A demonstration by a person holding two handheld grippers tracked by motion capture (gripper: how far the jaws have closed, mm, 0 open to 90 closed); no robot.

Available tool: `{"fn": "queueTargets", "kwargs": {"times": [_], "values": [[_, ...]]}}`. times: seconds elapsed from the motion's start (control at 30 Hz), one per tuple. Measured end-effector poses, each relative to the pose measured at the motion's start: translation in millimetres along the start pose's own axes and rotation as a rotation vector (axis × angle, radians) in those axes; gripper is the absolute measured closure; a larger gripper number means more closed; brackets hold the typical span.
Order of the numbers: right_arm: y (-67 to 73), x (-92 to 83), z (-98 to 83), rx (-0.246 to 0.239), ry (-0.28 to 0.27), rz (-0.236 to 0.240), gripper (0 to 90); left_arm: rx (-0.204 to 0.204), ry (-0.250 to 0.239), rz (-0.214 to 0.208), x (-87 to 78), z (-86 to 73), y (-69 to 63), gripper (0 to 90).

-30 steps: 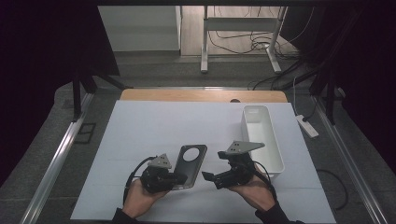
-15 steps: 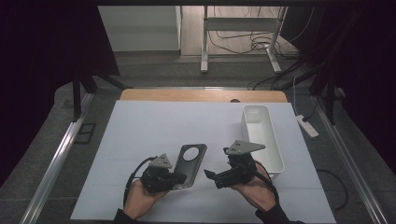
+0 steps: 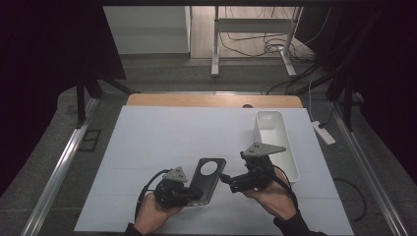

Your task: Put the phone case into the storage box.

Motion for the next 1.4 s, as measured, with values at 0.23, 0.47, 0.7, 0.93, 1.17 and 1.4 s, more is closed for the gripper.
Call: {"fn": "queueTargets", "kwargs": {"times": [0.23,0.47,0.7,0.93,1.17,1.4], "values": [[2.6,-6.7,2.6,-0.019,-0.02,0.008,29.4,-0.005,-0.005,-0.035,1.5,-0.2,-2.0,84.6],[5.8,-9.9,3.0,-0.047,-0.036,0.037,55.9,0.004,-0.009,-0.069,1.6,0.0,-3.3,84.7],[8.4,-11.6,3.3,-0.044,-0.049,0.073,69.6,0.011,-0.02,-0.095,2.6,0.8,-5.3,84.7],[9.9,-12.4,3.4,-0.054,-0.055,0.081,76.0,0.015,-0.036,-0.122,2.2,0.9,-5.6,84.7],[10.6,-13.9,4.0,-0.054,-0.064,0.084,78.1,0.011,-0.051,-0.16,2.7,0.8,-5.6,84.6],[11.4,-15.6,5.0,-0.045,-0.073,0.097,78.6,0.017,-0.055,-0.176,3.8,0.8,-6.0,84.1]]}}
Point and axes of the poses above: each handheld gripper's, and its own axes: x roughly forward along the jaws, z roughly out of its top, y roughly to its left, the point moved 5 cm from there along x, roughly forward along the jaws, and after that the axes turned 8 degrees about x, right-handed, at the moved point
